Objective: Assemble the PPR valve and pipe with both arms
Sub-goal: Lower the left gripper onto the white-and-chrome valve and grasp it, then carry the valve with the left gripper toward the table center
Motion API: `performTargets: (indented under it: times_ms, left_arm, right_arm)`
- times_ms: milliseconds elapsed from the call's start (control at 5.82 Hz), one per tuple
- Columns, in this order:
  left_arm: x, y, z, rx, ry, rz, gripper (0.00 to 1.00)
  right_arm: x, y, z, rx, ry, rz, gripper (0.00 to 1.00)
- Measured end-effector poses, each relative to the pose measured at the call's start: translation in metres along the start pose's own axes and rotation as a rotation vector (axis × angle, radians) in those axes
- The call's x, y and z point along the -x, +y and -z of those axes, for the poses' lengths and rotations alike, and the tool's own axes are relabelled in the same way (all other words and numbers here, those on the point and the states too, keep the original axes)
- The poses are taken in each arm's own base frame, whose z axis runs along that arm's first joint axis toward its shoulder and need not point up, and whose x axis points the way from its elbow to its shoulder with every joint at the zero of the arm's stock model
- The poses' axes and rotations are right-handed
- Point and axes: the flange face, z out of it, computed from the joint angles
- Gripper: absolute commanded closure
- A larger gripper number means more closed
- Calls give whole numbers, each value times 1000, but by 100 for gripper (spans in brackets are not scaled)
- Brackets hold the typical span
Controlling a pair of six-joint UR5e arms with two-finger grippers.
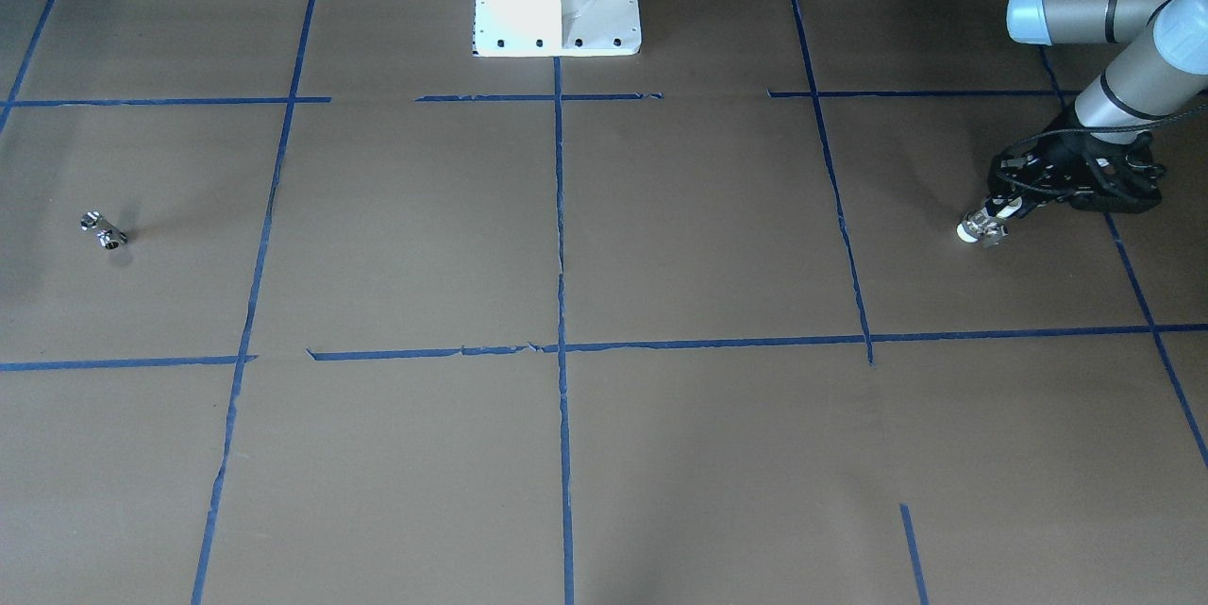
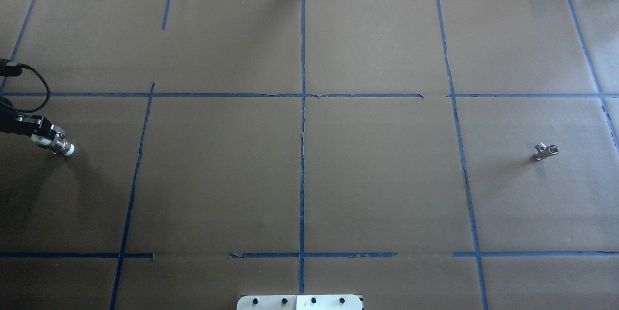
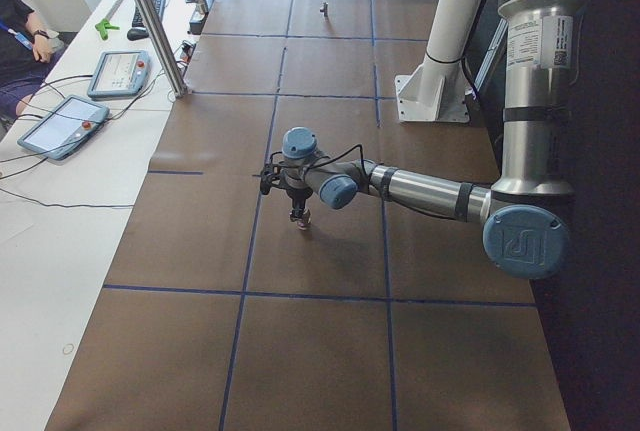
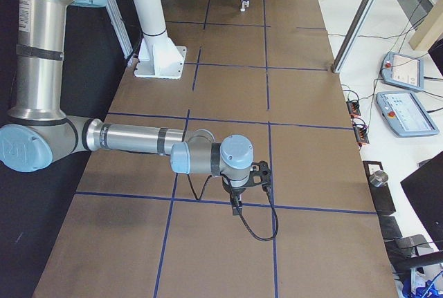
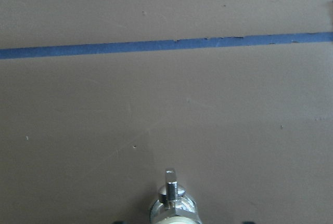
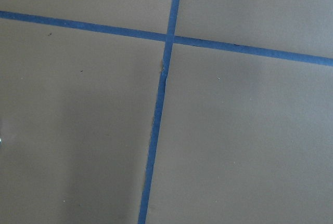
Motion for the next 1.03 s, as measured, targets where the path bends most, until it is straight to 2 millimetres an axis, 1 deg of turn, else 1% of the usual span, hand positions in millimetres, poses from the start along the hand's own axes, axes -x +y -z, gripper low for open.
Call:
performTargets:
  times_ms: [172,344,516,688,859,1031]
  left_arm:
    - [0,1,0,1,-1,0,100]
    - [-4,0,3,-2,5,-5,100]
    - [-11,-4,8,-4,13,-8,100]
    - [-25,-12,15,-3,14,-6,100]
    - [-58,-29,34,-4,12,-1,100]
    - [-106,-52,61,-6,10,4,100]
  right_arm:
    - [0,0,0,0,0,0,0]
    - [0,0,0,-1,0,-1,0]
    - [0,0,0,-1,-1,-1,0]
    - [1,0,0,-1,-2,-1,0]
    - [1,0,0,-1,-3,-1,0]
    - [1,0,0,-1,-4,-1,0]
